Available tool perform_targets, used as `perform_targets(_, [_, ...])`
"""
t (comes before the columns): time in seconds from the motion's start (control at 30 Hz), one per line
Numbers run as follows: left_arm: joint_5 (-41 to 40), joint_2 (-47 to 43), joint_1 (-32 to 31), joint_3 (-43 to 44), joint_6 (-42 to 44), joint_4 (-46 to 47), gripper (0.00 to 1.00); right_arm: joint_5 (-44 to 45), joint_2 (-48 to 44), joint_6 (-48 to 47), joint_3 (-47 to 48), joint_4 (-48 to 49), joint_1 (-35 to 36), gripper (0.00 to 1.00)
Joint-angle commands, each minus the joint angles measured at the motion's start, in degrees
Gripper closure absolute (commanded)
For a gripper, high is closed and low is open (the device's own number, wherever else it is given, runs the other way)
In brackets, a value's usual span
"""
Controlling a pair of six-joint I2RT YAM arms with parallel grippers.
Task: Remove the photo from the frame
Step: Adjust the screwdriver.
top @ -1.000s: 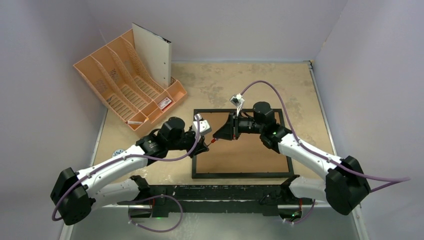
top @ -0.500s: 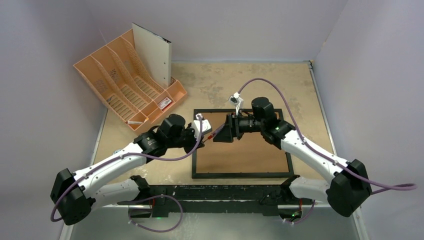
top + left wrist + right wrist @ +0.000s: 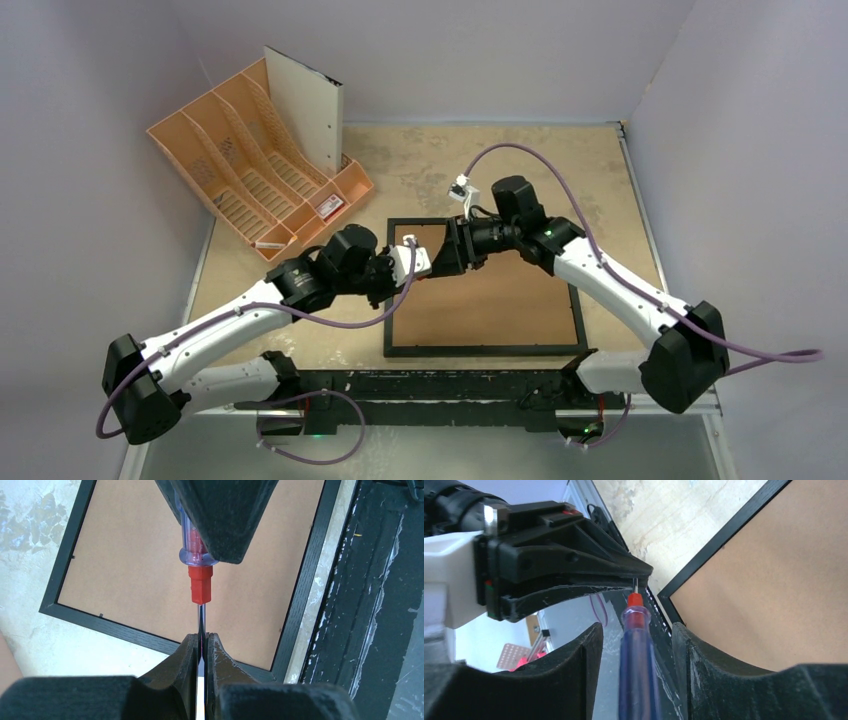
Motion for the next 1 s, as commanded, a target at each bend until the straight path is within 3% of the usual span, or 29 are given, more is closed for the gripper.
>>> perform_targets(0.0, [-1.17,-0.29,-0.48,3.06,2.87,-0.41,1.00,-5.88,2.60,-2.26,2.86,-3.56,-0.07,0.47])
perform_targets(0.13, [-1.64,-0.17,-0.83,3.41,3.88,-1.28,1.00,-6.93,4.60,-2.37,3.80,-3.79,-0.07,0.54])
perform_targets(0.37, [-3.59,1.16,-1.53,4.34,5.71,-3.78,1.00,-10.48,6.75,-2.48,5.85,-3.61,-0.11,0.56])
perform_targets(0.5, [-3.91,1.59,-1.57,4.38,5.91,-3.40,1.00,-11.29,7.55,-2.57,5.60,-3.96,-0.05,0.66])
perform_targets(0.67, [-4.03,2.60,-1.63,5.11,5.65,-2.91,1.00,-12.14,7.28,-3.56,5.26,-5.16,-0.06,0.63])
perform_targets(0.7, [-3.97,2.66,-1.69,5.13,5.76,-2.82,1.00,-12.05,7.21,-3.59,5.24,-5.18,-0.04,0.66])
perform_targets(0.87, [-4.36,2.98,-1.68,5.26,6.29,-3.49,1.00,-10.73,7.35,-3.57,4.91,-5.23,-0.07,1.00])
perform_targets(0.97, [-5.08,3.12,-1.64,5.12,5.92,-3.45,1.00,-9.92,7.09,-3.57,4.11,-4.46,-0.11,1.00])
